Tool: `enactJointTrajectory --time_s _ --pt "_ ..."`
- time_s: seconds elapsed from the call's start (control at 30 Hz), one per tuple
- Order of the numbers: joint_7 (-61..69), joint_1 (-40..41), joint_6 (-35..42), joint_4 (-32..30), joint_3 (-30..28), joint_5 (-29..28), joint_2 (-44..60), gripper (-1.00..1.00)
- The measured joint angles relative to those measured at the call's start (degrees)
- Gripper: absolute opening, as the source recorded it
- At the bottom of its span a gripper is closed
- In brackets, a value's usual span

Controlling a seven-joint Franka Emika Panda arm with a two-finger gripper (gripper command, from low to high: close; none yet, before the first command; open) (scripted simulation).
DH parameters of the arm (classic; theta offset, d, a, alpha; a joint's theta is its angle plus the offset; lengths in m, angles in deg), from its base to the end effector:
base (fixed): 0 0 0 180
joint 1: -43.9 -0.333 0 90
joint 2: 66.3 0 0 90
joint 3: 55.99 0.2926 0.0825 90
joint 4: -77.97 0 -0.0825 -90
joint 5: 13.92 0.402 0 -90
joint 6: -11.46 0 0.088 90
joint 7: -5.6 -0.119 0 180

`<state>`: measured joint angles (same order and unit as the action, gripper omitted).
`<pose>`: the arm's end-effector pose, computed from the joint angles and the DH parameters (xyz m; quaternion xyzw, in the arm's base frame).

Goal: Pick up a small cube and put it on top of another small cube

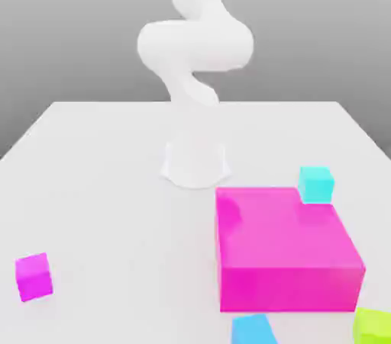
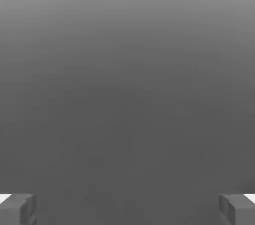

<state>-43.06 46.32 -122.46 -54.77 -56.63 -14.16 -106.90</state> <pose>0.4213 -0.0238 0.6462 -0.8411 0.4068 -0.3279 0.1400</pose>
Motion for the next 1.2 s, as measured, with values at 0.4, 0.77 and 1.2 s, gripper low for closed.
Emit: enactJointTrajectory --time_s 0.4,0.77,1.2 --pt "-13.15 10.45 -10.36 -4.63 -4.94 -0.5 25.22 0.0" --pt "-21.28 19.37 -19.67 -8.79 -10.09 4.29 48.27 0.0" --pt "-19.35 24.57 -30.05 -7.77 -6.78 10.97 64.42 -1.0"
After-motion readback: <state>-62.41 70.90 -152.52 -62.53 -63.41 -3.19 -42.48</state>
